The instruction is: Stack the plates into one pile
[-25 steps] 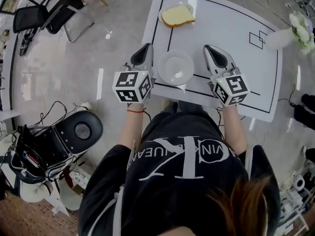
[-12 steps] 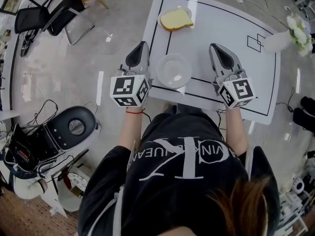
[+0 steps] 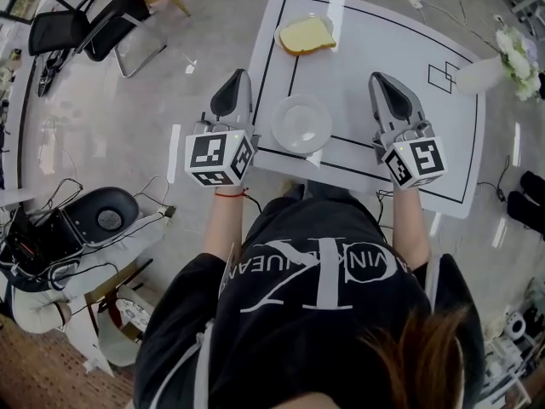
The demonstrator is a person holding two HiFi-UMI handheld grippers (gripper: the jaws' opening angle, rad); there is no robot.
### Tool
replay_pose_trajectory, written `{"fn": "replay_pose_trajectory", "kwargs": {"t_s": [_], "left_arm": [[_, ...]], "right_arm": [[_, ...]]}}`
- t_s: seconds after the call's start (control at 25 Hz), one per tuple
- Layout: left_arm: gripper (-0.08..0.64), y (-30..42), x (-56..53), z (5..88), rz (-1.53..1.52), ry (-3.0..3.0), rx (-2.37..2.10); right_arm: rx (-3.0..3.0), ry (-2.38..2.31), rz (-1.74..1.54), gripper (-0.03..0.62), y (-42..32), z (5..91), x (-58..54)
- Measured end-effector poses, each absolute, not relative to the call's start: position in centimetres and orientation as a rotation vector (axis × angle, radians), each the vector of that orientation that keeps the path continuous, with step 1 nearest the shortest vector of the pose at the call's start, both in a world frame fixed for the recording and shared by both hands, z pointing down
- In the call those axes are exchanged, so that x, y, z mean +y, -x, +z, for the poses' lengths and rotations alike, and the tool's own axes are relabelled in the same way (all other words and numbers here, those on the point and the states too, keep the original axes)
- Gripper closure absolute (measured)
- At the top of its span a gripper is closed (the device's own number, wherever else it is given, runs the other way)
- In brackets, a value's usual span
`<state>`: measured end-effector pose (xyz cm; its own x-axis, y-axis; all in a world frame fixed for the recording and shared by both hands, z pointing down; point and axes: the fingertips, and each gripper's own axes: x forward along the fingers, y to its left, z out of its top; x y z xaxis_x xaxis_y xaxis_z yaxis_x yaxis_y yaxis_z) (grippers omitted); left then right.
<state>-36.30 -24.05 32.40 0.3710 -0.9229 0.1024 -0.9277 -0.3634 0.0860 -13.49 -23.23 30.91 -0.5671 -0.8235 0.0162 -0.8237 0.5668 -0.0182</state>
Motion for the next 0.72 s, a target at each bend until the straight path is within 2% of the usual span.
{"fn": "replay_pose_trajectory", "kwargs": {"t_s": [0.72], "left_arm": [[0.554,36.68,-23.68,31.85,0.038,-2.507,-1.695]], "right_arm": [[-2.801,-1.479,0.024,0.591,13.49,30.01,-23.22]]}}
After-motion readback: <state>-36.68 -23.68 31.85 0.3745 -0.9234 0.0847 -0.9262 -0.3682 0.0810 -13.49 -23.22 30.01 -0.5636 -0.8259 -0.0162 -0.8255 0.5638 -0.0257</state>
